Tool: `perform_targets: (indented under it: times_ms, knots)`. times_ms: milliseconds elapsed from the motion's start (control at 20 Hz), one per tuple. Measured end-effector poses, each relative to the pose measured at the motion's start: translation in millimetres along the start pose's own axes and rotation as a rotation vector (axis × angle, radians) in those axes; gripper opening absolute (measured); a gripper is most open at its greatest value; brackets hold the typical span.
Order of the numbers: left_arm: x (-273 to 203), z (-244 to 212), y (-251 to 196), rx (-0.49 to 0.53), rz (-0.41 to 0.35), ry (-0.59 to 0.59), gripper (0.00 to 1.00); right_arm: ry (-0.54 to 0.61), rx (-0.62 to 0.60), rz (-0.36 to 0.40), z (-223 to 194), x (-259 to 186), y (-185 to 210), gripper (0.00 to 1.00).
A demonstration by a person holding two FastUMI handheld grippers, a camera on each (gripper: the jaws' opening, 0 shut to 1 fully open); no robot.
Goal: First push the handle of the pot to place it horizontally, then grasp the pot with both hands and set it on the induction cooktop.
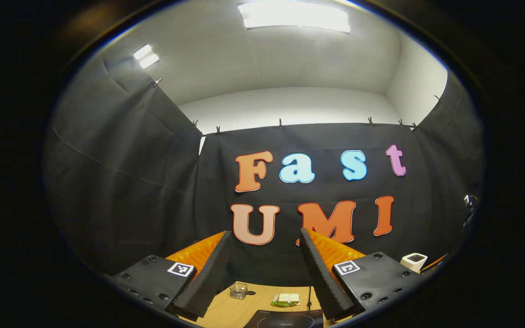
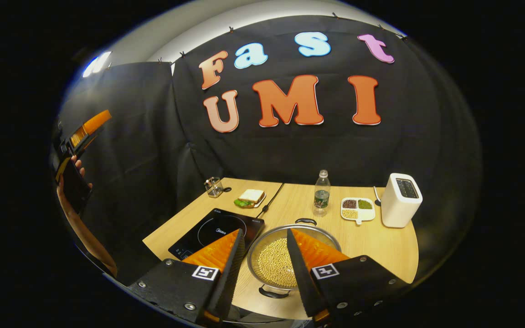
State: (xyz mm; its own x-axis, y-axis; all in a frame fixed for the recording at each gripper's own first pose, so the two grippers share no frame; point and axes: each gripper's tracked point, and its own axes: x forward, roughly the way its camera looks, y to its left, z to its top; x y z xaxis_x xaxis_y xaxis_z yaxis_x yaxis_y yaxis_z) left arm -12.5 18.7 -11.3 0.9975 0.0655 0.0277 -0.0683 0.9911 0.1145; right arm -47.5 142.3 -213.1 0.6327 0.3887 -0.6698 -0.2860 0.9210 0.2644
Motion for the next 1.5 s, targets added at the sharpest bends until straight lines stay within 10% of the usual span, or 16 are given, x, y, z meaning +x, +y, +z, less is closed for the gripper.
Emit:
perform_targets:
  times_ms: [950, 1500]
  knots:
    - [-4, -13, 15, 0.015, 0.022, 0.009, 0.98, 0.513, 0.155, 0.140, -155, 71, 41, 0.00]
    - [3, -31, 25, 0.017, 0.035, 0.050, 0.98, 0.671, 0.119, 0.156, -215, 90, 50, 0.00]
